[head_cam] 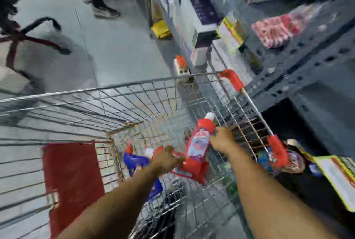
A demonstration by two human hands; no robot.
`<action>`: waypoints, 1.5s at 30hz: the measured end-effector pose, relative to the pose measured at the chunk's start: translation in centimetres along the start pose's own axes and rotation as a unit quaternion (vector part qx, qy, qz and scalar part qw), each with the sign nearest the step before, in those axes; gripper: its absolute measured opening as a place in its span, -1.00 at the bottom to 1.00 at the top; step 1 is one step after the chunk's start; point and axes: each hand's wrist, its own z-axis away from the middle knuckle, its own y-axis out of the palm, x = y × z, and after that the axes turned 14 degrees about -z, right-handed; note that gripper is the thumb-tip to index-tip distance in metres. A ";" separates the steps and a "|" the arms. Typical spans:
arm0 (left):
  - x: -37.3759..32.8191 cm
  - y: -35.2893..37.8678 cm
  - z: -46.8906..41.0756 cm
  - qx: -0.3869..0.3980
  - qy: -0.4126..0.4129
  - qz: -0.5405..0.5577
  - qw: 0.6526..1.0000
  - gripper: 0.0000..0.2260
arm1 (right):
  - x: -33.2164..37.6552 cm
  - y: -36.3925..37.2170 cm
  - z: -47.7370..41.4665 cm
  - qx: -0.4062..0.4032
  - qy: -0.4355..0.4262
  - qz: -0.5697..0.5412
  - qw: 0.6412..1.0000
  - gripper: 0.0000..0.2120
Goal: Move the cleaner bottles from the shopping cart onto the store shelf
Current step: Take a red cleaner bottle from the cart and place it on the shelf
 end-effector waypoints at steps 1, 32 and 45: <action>0.3 1.3 -1.4 0.009 -0.004 0.032 0.999 -0.70 | -0.7 0.7 -1.3 -0.007 0.038 -0.026 0.999 -0.76; -7.5 0.8 20.4 -0.115 0.258 0.098 0.954 -0.58 | 2.7 -12.3 23.7 0.003 -0.274 -0.452 0.849 -0.77; -20.7 25.2 32.0 -0.091 0.541 -0.191 0.814 -0.57 | -22.4 -24.1 48.6 -0.286 -0.320 -0.451 0.782 -0.69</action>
